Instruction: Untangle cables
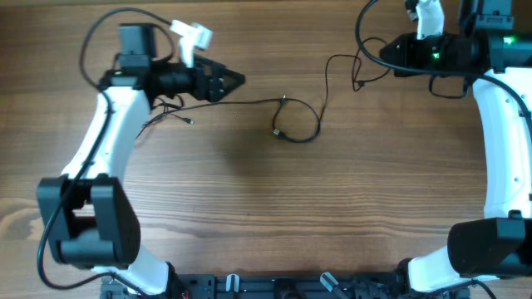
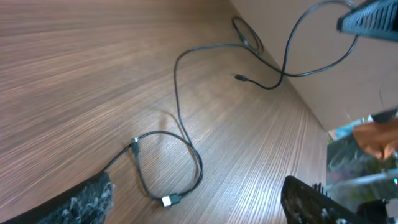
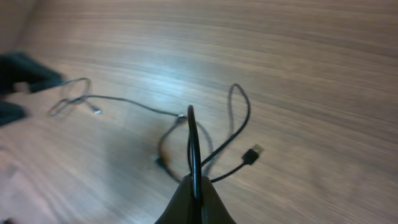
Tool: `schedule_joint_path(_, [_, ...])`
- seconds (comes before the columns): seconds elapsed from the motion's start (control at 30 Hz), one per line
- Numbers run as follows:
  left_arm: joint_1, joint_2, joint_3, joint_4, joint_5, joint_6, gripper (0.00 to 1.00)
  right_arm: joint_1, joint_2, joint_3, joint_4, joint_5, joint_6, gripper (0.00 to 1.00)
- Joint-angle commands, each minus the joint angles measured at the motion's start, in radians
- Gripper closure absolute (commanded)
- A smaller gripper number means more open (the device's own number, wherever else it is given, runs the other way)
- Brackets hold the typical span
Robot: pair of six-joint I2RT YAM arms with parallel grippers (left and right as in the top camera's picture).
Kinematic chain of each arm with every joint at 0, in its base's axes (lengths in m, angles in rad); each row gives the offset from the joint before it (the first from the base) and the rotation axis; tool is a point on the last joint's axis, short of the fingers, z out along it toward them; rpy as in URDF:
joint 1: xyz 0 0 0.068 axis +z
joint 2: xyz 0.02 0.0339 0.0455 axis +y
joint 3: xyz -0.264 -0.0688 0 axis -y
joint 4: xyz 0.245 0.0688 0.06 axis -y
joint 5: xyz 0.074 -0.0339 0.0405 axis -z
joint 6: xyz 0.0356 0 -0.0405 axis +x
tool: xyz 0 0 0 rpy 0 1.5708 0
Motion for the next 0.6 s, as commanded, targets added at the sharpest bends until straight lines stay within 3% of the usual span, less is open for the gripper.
schedule_joint_path(0.0, [-0.068, 0.05, 0.006, 0.059, -0.056, 0.027, 0.03, 0.008, 0.013, 0.005, -0.023, -0.129, -0.005, 0.96])
schedule_joint_path(0.17, [-0.142, 0.078, 0.006, 0.133, -0.177, 0.027, 0.0, 0.037, 0.012, 0.005, -0.084, -0.255, -0.082, 0.96])
schedule_joint_path(0.3, [-0.182, 0.104, 0.006, 0.21, -0.183, 0.031, 0.0, 0.079, 0.001, 0.005, -0.113, -0.352, -0.131, 0.95])
schedule_joint_path(0.57, [-0.224, 0.223, 0.006, 0.358, -0.183, 0.03, 0.0, 0.122, -0.121, 0.005, -0.118, -0.358, -0.126, 0.96])
